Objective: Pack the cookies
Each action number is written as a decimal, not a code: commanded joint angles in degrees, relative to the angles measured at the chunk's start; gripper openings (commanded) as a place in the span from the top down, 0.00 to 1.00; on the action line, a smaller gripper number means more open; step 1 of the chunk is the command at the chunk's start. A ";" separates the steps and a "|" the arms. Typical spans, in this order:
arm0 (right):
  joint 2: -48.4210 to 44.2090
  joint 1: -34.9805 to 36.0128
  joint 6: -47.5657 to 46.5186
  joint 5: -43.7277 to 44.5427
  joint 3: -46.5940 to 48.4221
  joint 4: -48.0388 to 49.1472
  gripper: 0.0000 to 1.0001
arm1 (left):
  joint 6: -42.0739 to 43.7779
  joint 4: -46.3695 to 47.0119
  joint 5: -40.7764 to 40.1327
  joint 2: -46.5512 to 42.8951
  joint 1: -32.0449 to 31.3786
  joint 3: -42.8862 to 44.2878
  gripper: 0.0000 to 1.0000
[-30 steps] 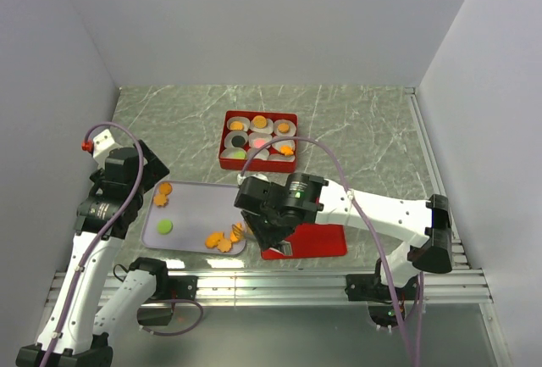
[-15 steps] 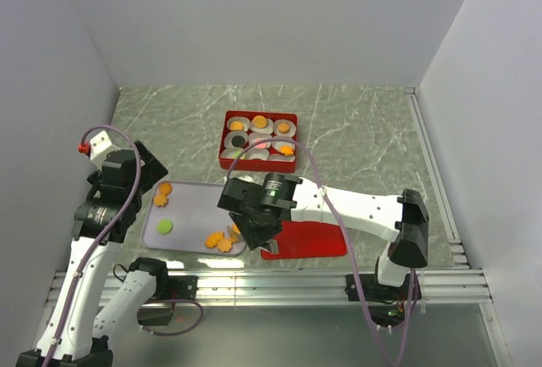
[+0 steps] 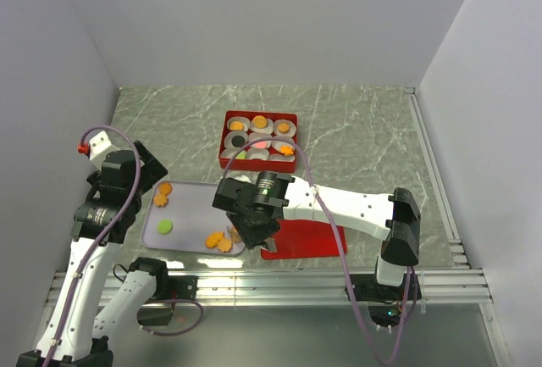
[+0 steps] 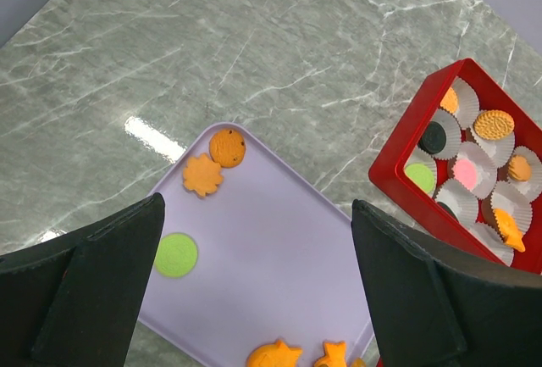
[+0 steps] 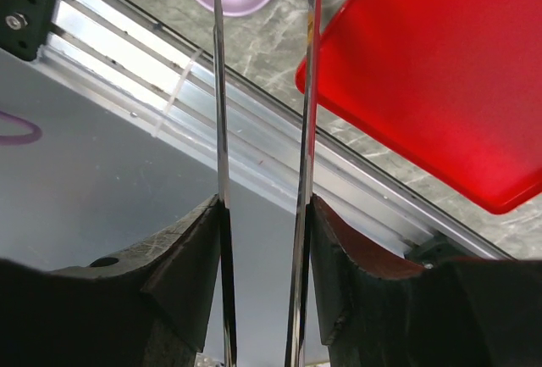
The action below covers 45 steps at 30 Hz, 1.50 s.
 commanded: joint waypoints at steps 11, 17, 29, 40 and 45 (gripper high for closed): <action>1.16 0.34 -0.06 0.41 3.83 -0.98 0.50 | -0.38 0.86 -0.33 -0.35 0.42 0.06 0.02; 2.92 0.34 -0.58 0.14 5.86 -0.97 0.50 | -0.29 1.03 -0.33 -0.44 0.42 -0.03 0.02; 3.01 0.42 -1.11 -0.92 3.66 -0.71 0.50 | -0.38 1.03 -0.33 -0.17 0.51 -0.03 0.02; 4.15 0.34 -2.08 -1.62 4.62 -0.88 0.67 | -0.38 0.86 -0.33 0.18 0.68 0.06 0.02; 5.46 -0.19 -2.34 0.05 9.01 -2.38 0.68 | -0.38 0.77 -0.33 0.35 0.60 0.15 0.03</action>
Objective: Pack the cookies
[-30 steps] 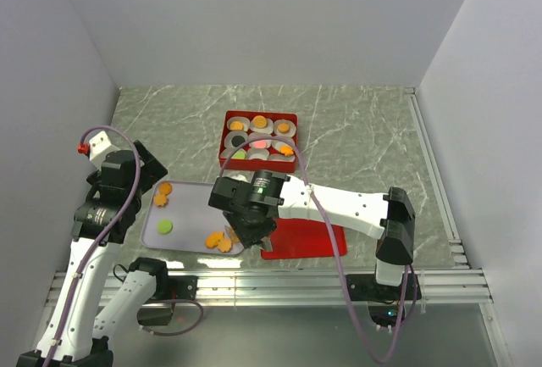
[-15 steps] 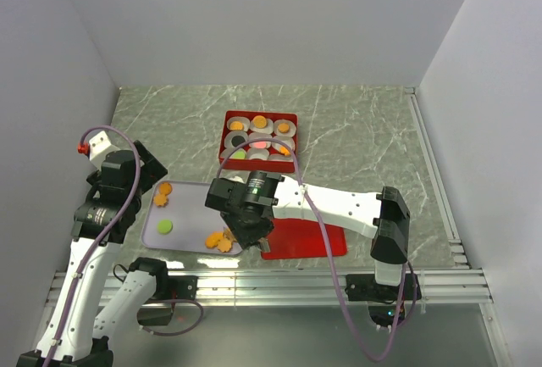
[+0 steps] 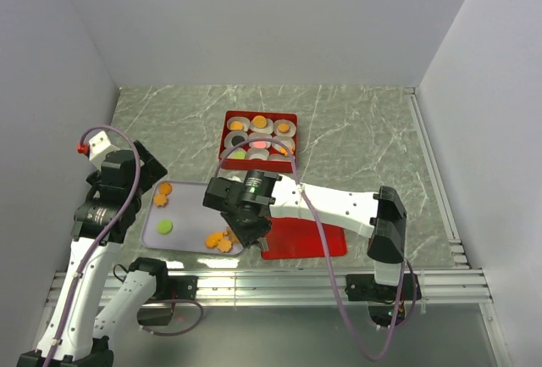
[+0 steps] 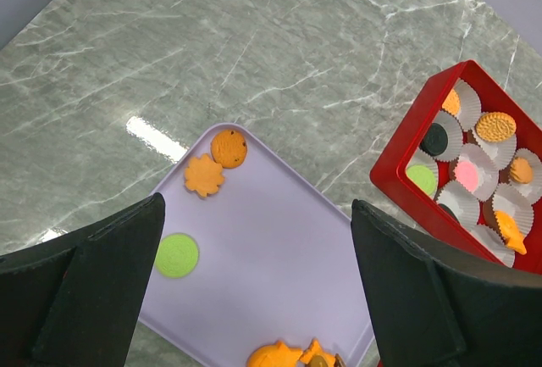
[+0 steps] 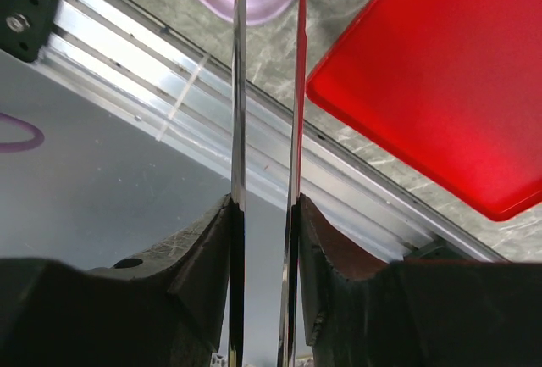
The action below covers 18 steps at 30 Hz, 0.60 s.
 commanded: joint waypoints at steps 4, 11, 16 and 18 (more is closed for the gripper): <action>1.10 -2.01 -1.29 2.24 9.84 -2.08 0.69 | -0.29 0.86 -0.18 0.33 0.23 0.15 0.03; 2.06 -8.51 -2.88 1.63 18.55 -2.96 0.69 | -0.20 0.94 0.18 0.77 0.23 0.15 0.03; 3.64 -15.97 -5.07 1.98 24.87 -4.80 0.69 | -0.20 0.86 0.18 1.30 0.14 0.23 0.03; 3.65 -18.26 -6.30 2.50 25.59 -4.98 0.69 | -0.20 0.77 0.26 1.39 -0.04 0.32 0.03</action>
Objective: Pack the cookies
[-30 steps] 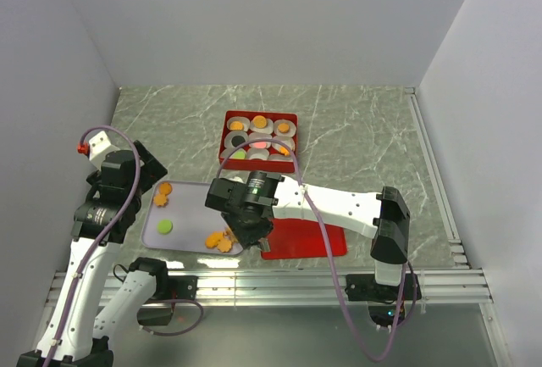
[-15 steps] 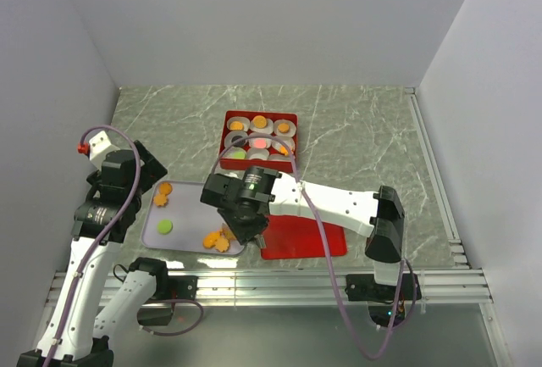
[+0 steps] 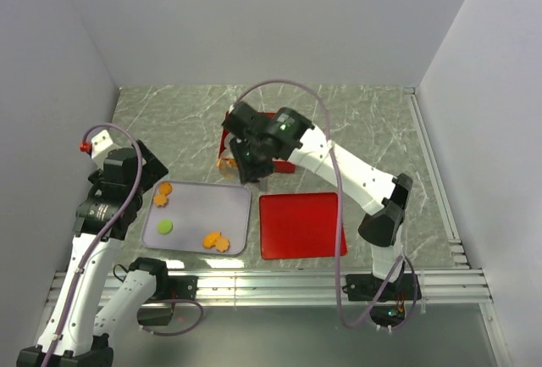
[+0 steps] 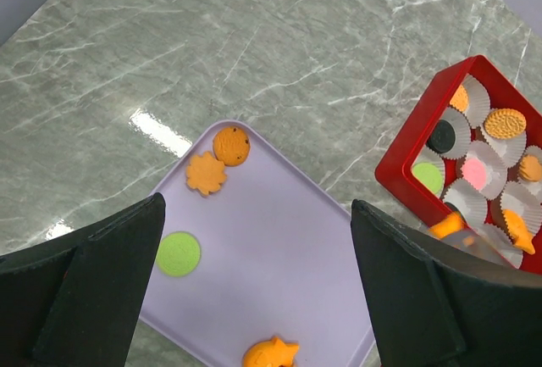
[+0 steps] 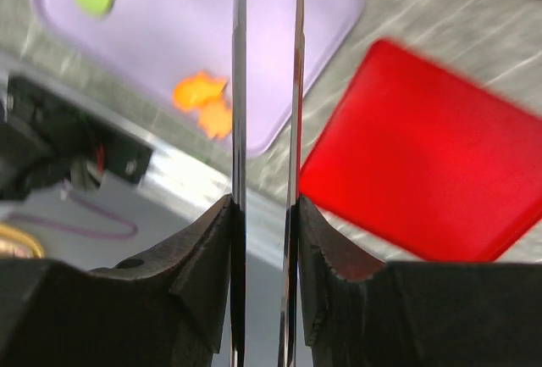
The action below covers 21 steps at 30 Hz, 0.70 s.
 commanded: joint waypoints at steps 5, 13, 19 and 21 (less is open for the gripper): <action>-2.02 -9.96 -4.56 3.78 -0.45 -0.81 0.69 | -0.22 0.88 0.24 0.67 -0.65 0.32 0.03; -5.71 -17.45 -6.32 5.63 -10.03 2.80 0.69 | -0.22 0.79 0.24 0.93 -1.79 0.23 0.02; -6.42 -19.65 -6.94 6.68 -14.52 4.73 0.69 | -0.14 0.79 0.33 1.46 -2.23 0.32 0.03; -6.59 -19.83 -6.85 6.60 -15.83 5.43 0.69 | -0.14 0.70 0.33 1.37 -2.41 0.32 0.03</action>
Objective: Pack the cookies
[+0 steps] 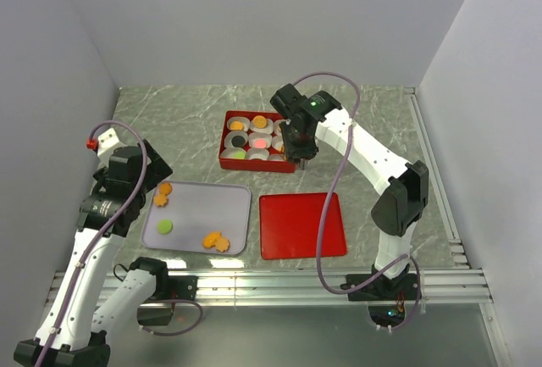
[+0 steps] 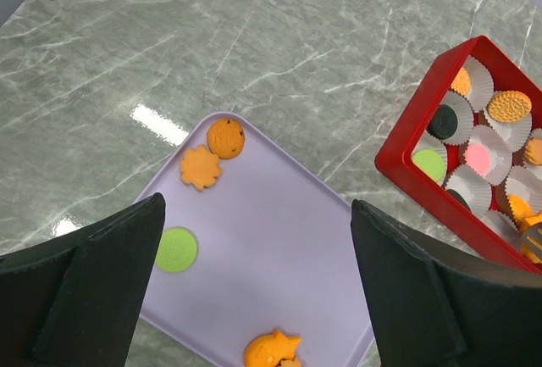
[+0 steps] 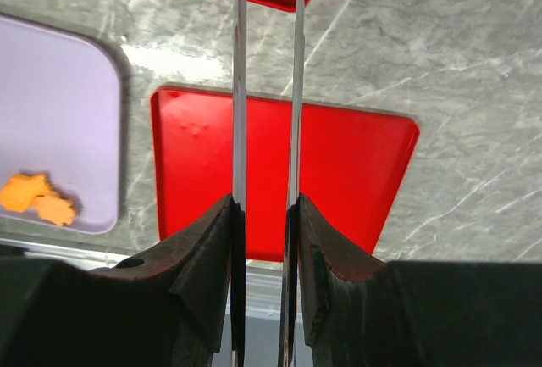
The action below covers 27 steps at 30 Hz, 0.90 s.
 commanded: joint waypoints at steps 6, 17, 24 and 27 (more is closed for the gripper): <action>-3.40 -0.33 -0.18 0.95 -1.66 3.45 0.69 | -0.25 0.79 0.16 -0.47 -0.62 0.23 0.01; -4.46 -0.24 0.08 1.74 -1.31 2.31 0.54 | -0.51 0.62 -0.11 -1.08 -0.71 0.23 0.01; -6.04 -0.24 0.43 2.18 -2.01 2.04 0.53 | -0.51 0.61 -0.20 -1.17 -0.71 0.23 0.01; -7.00 -0.24 0.61 2.10 -2.80 2.13 0.53 | -0.51 0.70 -0.20 -1.34 -0.80 0.32 0.01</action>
